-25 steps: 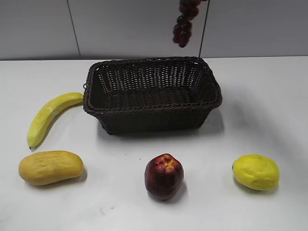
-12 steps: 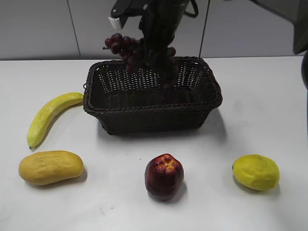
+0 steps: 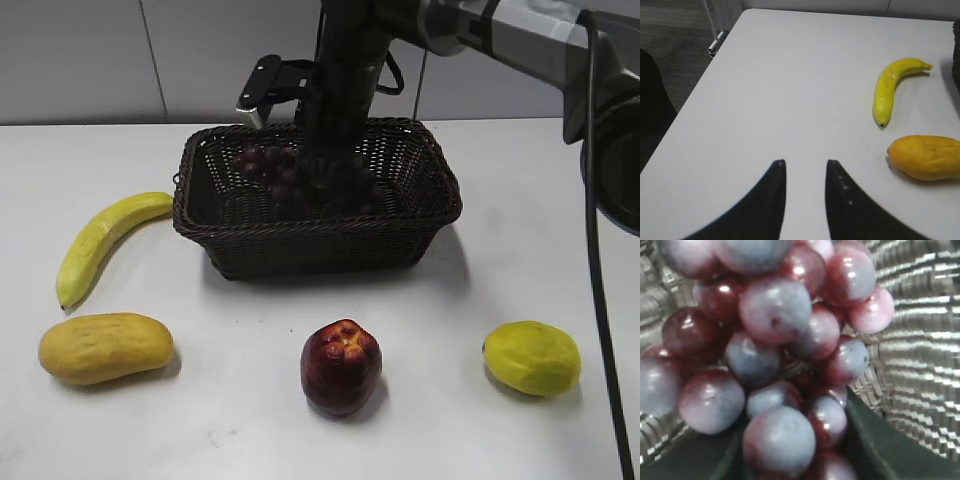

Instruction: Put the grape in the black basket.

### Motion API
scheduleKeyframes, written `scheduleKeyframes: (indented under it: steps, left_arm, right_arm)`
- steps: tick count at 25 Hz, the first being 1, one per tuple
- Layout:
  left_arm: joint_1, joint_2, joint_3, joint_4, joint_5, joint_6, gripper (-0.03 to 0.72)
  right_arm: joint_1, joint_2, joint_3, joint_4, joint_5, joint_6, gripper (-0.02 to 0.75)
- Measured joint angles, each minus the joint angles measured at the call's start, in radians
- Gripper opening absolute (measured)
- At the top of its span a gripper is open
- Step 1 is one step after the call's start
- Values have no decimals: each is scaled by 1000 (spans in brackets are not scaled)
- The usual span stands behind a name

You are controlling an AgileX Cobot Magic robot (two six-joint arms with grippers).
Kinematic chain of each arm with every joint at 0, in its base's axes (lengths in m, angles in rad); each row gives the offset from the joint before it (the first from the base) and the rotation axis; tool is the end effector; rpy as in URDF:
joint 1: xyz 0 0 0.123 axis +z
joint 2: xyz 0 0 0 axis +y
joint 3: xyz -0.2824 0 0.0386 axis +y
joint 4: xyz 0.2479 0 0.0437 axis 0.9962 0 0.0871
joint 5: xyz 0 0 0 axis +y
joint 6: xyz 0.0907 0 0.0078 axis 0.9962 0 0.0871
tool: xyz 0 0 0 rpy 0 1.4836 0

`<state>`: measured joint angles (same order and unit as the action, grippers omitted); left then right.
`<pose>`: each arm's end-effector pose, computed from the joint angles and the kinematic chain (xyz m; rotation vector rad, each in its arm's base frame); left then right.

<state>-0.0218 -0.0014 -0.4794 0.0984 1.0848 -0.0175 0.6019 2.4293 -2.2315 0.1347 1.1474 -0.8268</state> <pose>-0.0038 0.0080 0.2698 -0.0004 2.0848 0.0948 0.4211 0.3028 0.1866 -1.8046 2.1585 0.1343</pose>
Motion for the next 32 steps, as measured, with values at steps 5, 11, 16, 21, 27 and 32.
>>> scheduleKeyframes:
  steps: [5, 11, 16, 21, 27, 32]
  left_arm:
    - [0, 0, 0, 0, 0, 0, 217]
    - [0, 0, 0, 0, 0, 0, 217]
    - [0, 0, 0, 0, 0, 0, 217]
    - [0, 0, 0, 0, 0, 0, 217]
    - [0, 0, 0, 0, 0, 0, 217]
    - [0, 0, 0, 0, 0, 0, 217]
  right_arm:
    - [0, -33, 4, 7, 18, 5, 614]
    - [-63, -175, 29, 13, -17, 148, 598]
    - [-232, -297, 119, 13, -46, 400, 596]
    - [-396, -416, 216, -9, -37, 572, 594]
    - [-526, -518, 268, -19, 36, 722, 594]
    - [-551, -650, 459, -55, 36, 753, 594]
